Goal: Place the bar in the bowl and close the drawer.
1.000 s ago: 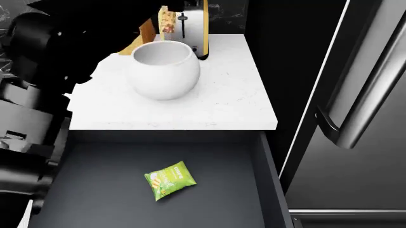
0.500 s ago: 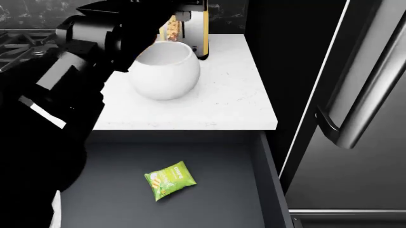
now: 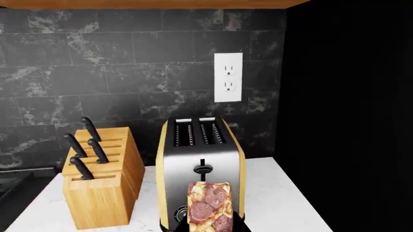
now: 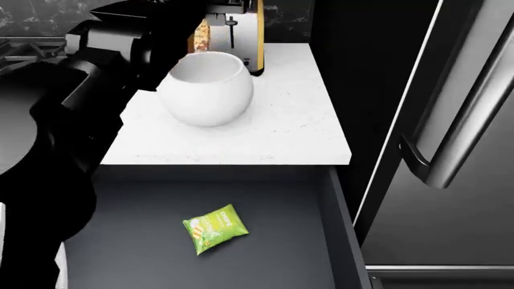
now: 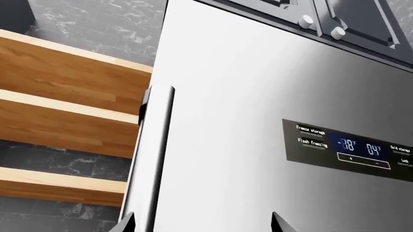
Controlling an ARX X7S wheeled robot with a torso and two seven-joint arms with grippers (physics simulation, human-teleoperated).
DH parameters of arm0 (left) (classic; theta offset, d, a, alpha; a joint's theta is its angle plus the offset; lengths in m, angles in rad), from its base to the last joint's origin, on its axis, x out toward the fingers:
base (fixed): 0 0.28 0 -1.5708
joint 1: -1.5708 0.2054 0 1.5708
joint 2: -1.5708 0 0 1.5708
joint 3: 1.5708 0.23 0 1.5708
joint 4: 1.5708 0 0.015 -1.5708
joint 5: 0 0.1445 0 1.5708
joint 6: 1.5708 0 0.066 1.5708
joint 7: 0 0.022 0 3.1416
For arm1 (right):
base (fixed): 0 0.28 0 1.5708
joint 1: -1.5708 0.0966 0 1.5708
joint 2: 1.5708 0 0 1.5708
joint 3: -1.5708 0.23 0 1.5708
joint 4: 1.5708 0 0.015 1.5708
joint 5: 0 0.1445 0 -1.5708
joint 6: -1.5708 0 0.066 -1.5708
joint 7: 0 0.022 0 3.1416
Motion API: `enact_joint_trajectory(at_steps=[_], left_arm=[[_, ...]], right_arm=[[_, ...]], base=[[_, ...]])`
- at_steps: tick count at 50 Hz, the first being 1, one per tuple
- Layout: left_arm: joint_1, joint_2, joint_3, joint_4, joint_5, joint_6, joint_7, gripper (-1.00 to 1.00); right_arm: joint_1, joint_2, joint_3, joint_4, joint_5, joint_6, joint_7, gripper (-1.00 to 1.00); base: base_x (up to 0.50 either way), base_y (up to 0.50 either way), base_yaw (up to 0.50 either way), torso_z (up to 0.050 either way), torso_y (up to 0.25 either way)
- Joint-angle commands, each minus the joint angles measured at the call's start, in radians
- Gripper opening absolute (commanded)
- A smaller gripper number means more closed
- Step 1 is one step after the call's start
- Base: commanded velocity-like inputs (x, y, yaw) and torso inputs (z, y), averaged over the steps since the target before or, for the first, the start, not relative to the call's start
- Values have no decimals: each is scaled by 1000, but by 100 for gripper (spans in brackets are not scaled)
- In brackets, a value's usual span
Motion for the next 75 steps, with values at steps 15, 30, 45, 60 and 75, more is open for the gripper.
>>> enact_joint_trajectory(at_steps=[15,30,45,60,75], left_arm=[[-74,11,815,-7,-774,158,52,-100],[-61,12,790,-7,-757,153,68,-100],[-52,12,808,-7,-775,145,88,100],[-46,11,837,-7,-802,141,103,100],[-159,10,1043,-7,-1050,221,194,100]], right_arm=[[0,-5,-12,0,-12,-4,0,100],[0,-10,-39,0,-31,-13,6,100],[0,-4,-55,0,-40,-18,15,100],[0,4,-75,0,-49,-23,29,100],[0,3,-87,0,-55,-27,31,100]], base=[[0,0,0,0,-70],[0,0,0,0,-200],[0,0,0,0,0],[0,0,0,0,0],[0,0,0,0,0]])
